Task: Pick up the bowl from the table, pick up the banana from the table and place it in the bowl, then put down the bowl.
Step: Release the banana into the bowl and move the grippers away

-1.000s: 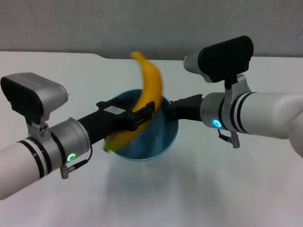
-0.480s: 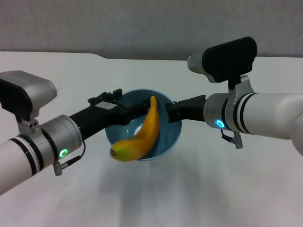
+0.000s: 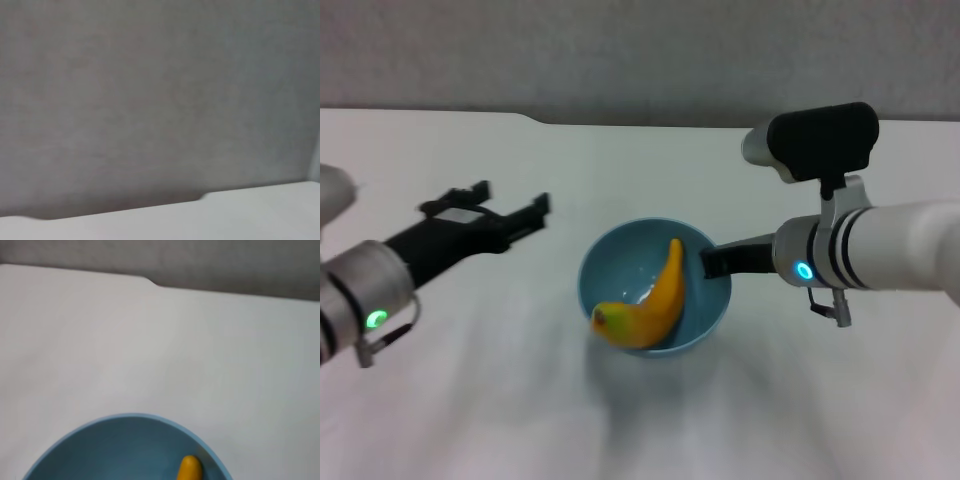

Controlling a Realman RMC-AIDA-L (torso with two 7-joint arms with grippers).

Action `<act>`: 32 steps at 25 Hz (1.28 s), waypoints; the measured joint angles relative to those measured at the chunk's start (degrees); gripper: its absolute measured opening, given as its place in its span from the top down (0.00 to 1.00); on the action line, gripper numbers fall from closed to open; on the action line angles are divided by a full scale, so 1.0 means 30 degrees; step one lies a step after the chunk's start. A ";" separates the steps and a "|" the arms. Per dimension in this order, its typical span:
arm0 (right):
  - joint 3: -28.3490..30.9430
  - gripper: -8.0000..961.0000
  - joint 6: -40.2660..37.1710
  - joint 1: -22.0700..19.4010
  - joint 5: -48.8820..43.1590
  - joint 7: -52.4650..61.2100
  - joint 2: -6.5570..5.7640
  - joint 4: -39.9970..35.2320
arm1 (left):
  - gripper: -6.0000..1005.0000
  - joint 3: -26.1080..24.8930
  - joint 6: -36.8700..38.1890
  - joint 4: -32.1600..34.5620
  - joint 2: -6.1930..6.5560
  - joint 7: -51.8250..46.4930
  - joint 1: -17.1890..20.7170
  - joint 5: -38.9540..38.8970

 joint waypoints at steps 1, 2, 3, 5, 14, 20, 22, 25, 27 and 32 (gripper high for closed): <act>0.0145 0.94 -0.0120 0.0310 0.0254 0.0000 -0.0016 -0.0453 | 0.10 -0.0284 -0.0001 -0.0001 0.0001 -0.0016 0.0131 0.0056; 0.0256 0.94 -0.0190 0.0715 0.0564 -0.0001 -0.0065 -0.0990 | 0.10 -0.0520 -0.0002 0.0004 0.0003 -0.0022 0.0237 0.0087; 0.0345 0.94 -0.0214 0.1119 0.0795 -0.0002 -0.0114 -0.1530 | 0.10 -0.0847 -0.0005 0.0057 0.0010 -0.0026 0.0369 0.0091; 0.0488 0.94 -0.0257 0.1975 0.1232 -0.0007 -0.0185 -0.2565 | 0.10 -0.1192 -0.0004 0.0150 0.0027 -0.0011 0.0489 0.0103; 0.0643 0.94 -0.0124 0.5157 0.2852 -0.0046 -0.0212 -0.6854 | 0.10 -0.1389 0.0164 0.0466 0.0009 0.0147 0.0551 0.0143; 0.0415 0.94 0.1188 0.6715 0.2869 -0.0055 -0.0087 -0.9148 | 0.10 -0.1398 0.0293 0.0910 0.0010 0.0156 0.0208 0.0146; 0.0408 0.94 0.1407 0.6820 0.2869 -0.0058 -0.0048 -0.9279 | 0.10 -0.1398 0.0294 0.0949 0.0010 0.0158 0.0147 0.0147; 0.0275 0.94 0.1490 0.6579 0.2889 -0.0060 0.0114 -0.9036 | 0.10 -0.1398 0.0295 0.1157 -0.0001 0.0167 0.0115 0.0147; -0.0019 0.94 0.1565 0.6366 0.3241 -0.0060 0.0186 -0.8915 | 0.10 -0.1398 0.0293 0.1251 -0.0003 0.0166 0.0085 0.0146; -0.0917 0.94 0.1780 0.6119 0.4368 -0.0060 0.0151 -0.9054 | 0.10 -0.1398 0.0292 0.1339 -0.0011 0.0157 0.0064 0.0146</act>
